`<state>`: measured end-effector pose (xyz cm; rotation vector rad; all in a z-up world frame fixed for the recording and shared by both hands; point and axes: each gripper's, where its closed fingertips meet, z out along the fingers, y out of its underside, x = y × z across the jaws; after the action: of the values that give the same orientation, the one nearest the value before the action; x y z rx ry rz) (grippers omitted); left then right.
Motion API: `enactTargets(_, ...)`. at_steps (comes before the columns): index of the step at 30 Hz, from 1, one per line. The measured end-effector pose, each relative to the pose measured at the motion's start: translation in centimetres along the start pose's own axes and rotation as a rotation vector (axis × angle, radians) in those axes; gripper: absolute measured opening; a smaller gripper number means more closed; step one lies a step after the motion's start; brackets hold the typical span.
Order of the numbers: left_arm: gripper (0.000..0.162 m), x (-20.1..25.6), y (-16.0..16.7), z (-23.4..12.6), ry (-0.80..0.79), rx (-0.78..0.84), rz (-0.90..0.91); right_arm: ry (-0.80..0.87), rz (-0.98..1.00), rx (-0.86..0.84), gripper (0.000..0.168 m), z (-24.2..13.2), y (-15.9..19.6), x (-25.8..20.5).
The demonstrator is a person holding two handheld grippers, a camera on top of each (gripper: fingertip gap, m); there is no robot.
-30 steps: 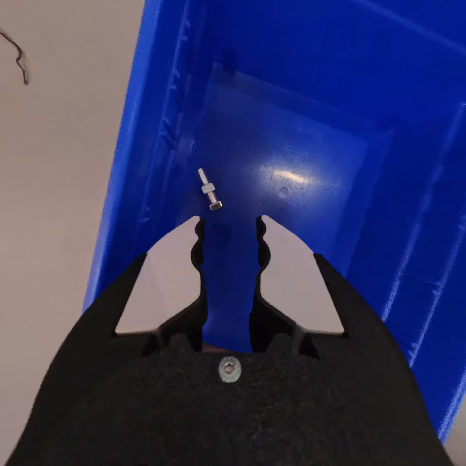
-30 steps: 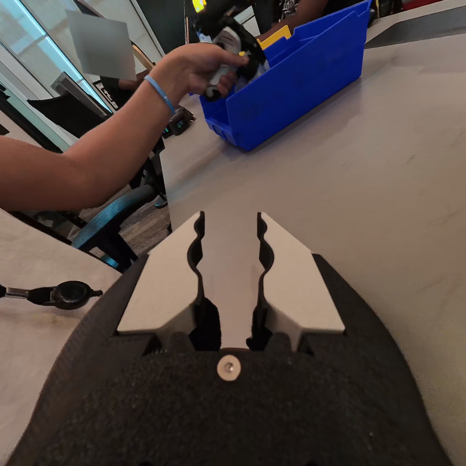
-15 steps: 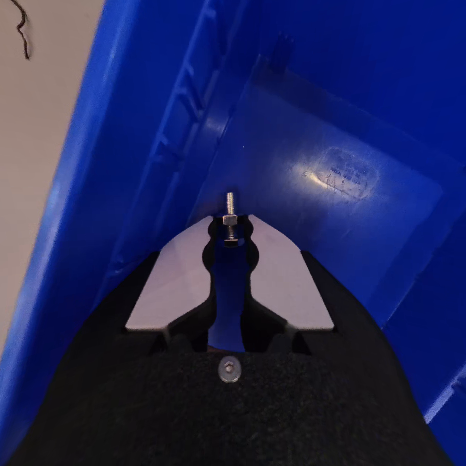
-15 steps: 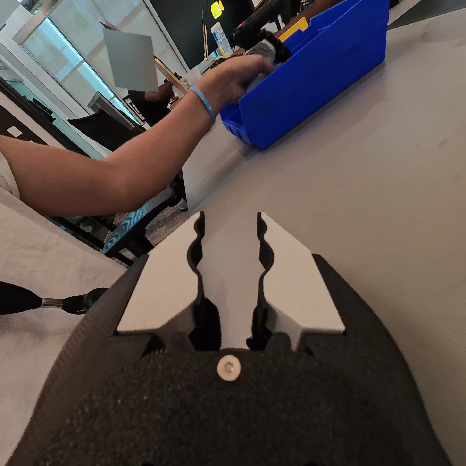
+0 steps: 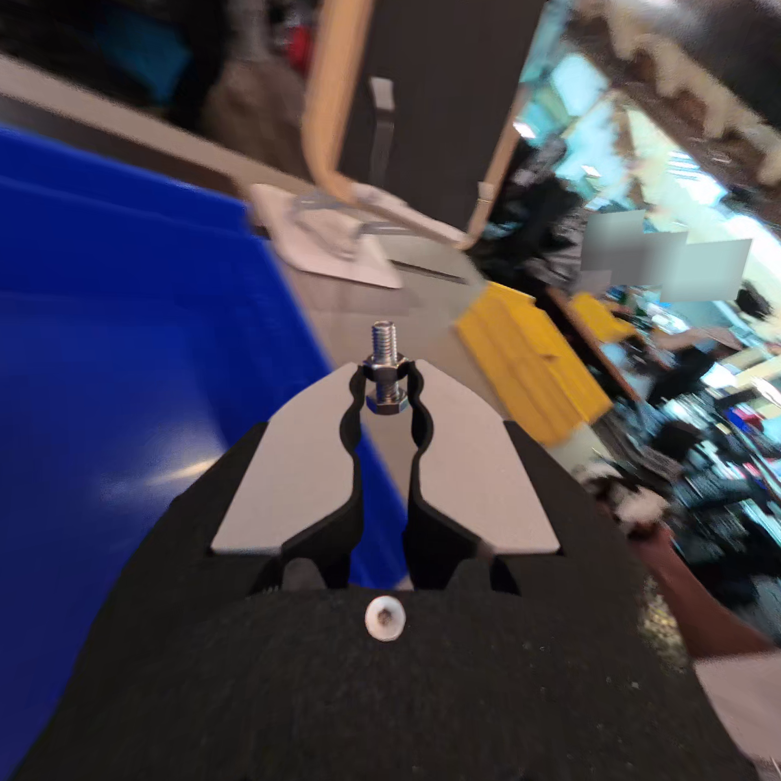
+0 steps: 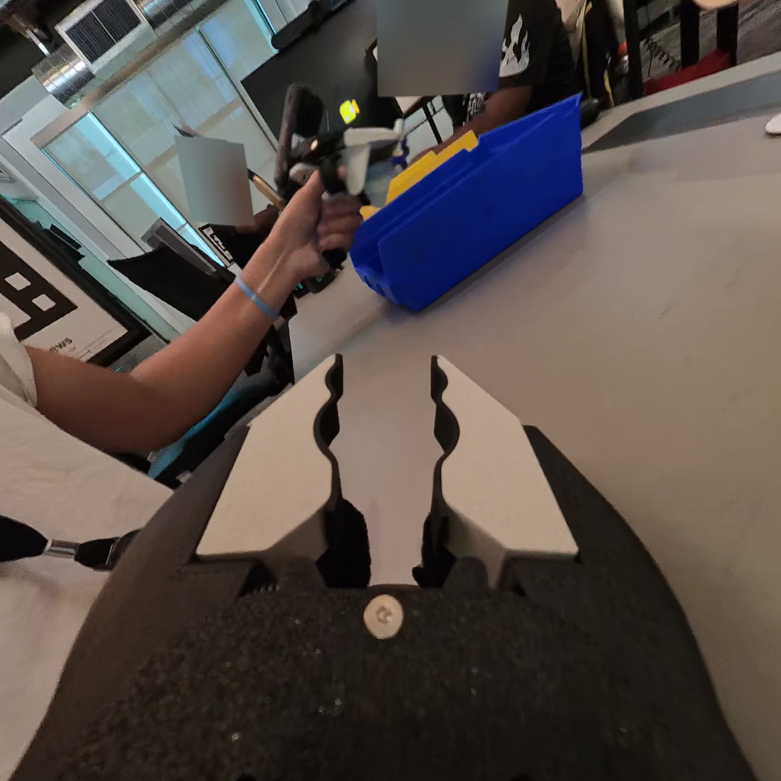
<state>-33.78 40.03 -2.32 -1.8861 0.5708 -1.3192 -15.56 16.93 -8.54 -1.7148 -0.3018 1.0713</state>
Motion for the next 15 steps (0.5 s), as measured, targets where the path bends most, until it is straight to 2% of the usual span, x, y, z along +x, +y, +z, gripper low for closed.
enactTargets(3, 0.019, 7.1, 3.3, 1.3, 0.237, -0.018, 0.104, -0.061, 0.04, 0.025, 0.041, 2.1, -2.0, -0.6)
enactTargets(5, 0.019, 10.7, 6.0, 2.3, 0.331, -0.03, 0.18, -0.112, 0.069, 0.05, 0.04, 3.7, -3.9, -1.4)
enactTargets(7, 0.019, 12.9, 9.0, 3.5, 0.359, -0.083, 0.271, -0.155, 0.058, 0.05, 0.04, 5.6, -5.5, -2.1)
enactTargets(10, 0.019, 14.4, 12.7, 4.9, 0.341, -0.176, 0.423, -0.18, -0.004, -0.027, 0.036, 8.0, -5.8, -2.9)
enactTargets(13, 0.019, 16.2, 14.0, 5.3, 0.391, -0.184, 0.446, -0.203, -0.048, -0.062, 0.025, 9.0, -5.3, -3.6)
enactTargets(15, 0.019, 16.8, 14.7, 5.4, 0.403, -0.2, 0.468, -0.188, -0.061, -0.065, 0.023, 9.2, -5.0, -3.3)
